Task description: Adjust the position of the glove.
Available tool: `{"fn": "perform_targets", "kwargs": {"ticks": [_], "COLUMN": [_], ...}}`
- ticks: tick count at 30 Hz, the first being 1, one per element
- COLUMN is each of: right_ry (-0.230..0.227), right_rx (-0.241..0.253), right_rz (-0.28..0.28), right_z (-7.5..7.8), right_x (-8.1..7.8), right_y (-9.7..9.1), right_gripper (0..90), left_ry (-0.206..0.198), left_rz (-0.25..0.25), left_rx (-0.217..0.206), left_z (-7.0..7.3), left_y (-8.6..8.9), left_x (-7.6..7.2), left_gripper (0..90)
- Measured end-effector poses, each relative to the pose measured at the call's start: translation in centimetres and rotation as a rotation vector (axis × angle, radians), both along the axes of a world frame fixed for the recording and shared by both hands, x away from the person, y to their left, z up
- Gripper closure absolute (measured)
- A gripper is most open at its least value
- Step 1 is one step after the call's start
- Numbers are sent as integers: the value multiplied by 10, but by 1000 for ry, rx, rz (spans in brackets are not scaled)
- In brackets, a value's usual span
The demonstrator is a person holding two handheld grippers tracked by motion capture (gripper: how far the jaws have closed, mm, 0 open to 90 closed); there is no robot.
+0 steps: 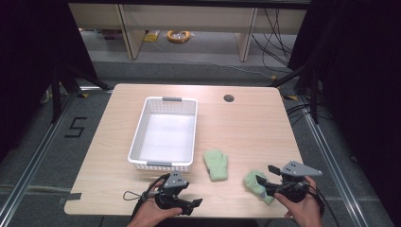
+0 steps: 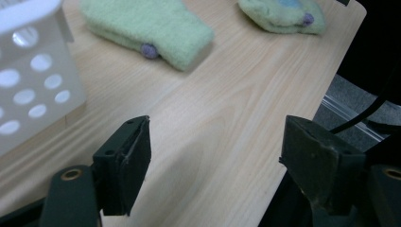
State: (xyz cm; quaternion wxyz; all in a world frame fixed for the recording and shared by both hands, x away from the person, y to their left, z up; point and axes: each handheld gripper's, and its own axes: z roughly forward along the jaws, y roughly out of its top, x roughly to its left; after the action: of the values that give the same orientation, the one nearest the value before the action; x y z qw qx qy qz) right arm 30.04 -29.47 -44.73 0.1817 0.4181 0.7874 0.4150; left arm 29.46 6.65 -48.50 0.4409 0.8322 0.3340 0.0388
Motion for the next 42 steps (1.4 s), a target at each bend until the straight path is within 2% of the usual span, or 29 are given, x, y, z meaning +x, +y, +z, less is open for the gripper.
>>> {"fn": "perform_targets", "kwargs": {"ticks": [3,5,6,7,8,9,10,11,12,14,15,16,17,18,19,20,21,23,25,28,30,31,33,35,37,38,39,40,42], "right_ry": [18,4,11,48,38,66,66,59,57,75,64,87,87,107,83,83,125,115,153,164,156,198,194,232,235,257,230,261,266], "right_rx": [-12,-28,-33,-33,-57,-56,-56,-66,-75,-77,-87,-88,-88,-87,-94,-94,-102,-119,-138,-159,-161,-163,-157,-163,-166,-153,-164,-157,-140], "right_rz": [17,45,43,46,72,71,71,94,112,120,138,146,146,143,150,150,144,154,167,177,184,186,182,187,188,201,235,205,200], "right_z": [8,10,11,13,13,14,14,14,13,13,10,10,10,8,2,2,0,-2,-3,-6,-7,-6,-9,-10,-10,-11,-14,-14,-19], "right_x": [7,13,16,23,30,32,32,41,47,52,63,68,68,72,83,83,90,95,104,112,116,118,126,134,136,141,145,146,151], "right_y": [8,10,13,22,24,29,29,37,40,43,49,52,52,55,61,61,67,69,76,85,87,89,92,96,98,103,104,107,112], "right_gripper": [426,439,446,466,477,497,497,545,563,584,609,623,623,627,638,638,646,650,672,692,697,697,697,700,699,699,699,699,699], "left_ry": [-7,-1,9,13,13,5,2,3,-14,-8,-19,-19,-6,-17,-22,-14,-21,-15,-11,-11,-21,-31,-23,-32,-32,-20,-19,4,-11], "left_rz": [-21,-23,-20,-20,-20,-30,-27,-24,-45,-24,-28,-37,-12,-31,-29,-18,-20,-9,-10,10,16,-1,12,19,28,36,36,20,46], "left_rx": [16,12,13,7,7,21,17,26,56,46,54,72,65,83,94,97,104,107,108,126,137,152,147,164,175,161,157,149,146], "left_z": [1,2,1,0,0,0,-1,-2,-2,-3,-3,-3,-4,-5,-6,-7,-9,-10,-13,-15,-16,-16,-17,-19,-19,-21,-21,-20,-21], "left_y": [-7,-10,-14,-20,-20,-22,-26,-28,-32,-36,-38,-39,-42,-42,-43,-45,-48,-49,-52,-57,-58,-58,-61,-61,-61,-61,-61,-62,-63], "left_x": [6,7,8,12,12,15,17,20,26,27,30,33,33,37,39,40,45,45,49,53,53,54,54,58,60,60,60,59,59], "left_gripper": [267,277,282,295,312,322,322,346,359,363,393,401,401,401,412,412,421,424,431,431,433,433,431,431,431,436,439,444,451]}}
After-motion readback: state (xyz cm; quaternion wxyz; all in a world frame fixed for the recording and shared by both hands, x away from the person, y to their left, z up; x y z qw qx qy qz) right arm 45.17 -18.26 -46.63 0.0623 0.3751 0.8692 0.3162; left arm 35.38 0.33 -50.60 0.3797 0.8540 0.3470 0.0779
